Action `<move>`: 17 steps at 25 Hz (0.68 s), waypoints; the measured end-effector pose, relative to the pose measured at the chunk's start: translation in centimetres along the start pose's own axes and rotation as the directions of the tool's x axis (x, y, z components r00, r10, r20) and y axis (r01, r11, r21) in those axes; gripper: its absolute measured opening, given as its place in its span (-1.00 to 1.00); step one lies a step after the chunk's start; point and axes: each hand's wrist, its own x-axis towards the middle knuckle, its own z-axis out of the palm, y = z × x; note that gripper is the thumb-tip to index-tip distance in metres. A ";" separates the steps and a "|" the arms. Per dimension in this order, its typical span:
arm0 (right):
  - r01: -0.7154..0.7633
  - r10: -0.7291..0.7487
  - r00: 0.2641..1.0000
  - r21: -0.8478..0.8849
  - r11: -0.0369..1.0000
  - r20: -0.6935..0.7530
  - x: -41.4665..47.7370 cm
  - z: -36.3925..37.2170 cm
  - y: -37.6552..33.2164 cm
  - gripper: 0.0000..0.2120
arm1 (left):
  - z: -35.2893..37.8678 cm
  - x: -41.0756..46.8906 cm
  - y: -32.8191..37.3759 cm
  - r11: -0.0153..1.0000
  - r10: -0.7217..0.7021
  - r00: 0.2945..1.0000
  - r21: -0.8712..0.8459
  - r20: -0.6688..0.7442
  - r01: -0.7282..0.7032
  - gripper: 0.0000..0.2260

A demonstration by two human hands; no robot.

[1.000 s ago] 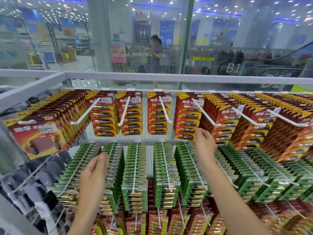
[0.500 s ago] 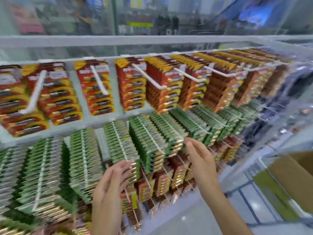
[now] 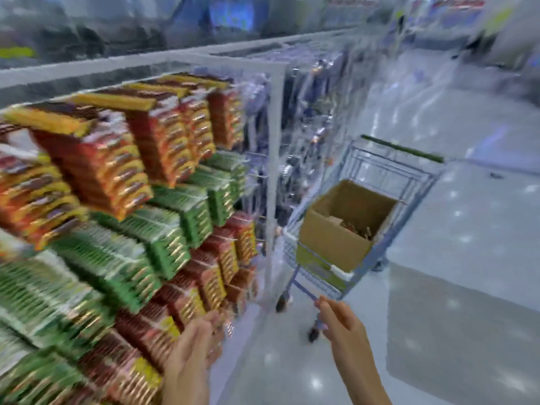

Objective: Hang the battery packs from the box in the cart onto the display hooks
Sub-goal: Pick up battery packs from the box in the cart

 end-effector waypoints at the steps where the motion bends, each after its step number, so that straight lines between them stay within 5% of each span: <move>1: -0.009 0.010 0.999 0.025 1.000 -0.038 1.4 -2.3 0.3 -0.83 | 2.8 0.5 -0.7 0.999 0.006 0.999 0.042 0.037 -0.008 -0.80; 9: -0.115 0.133 0.959 0.085 0.990 -0.251 9.7 -14.1 2.0 -0.91 | 17.7 4.6 -4.5 0.981 -0.103 0.977 0.181 0.184 0.069 -0.80; 17: -0.212 0.233 0.921 0.099 0.972 -0.313 19.2 -17.5 1.8 -0.91 | 27.3 12.3 -6.4 0.949 -0.177 0.957 0.297 0.228 0.104 -0.79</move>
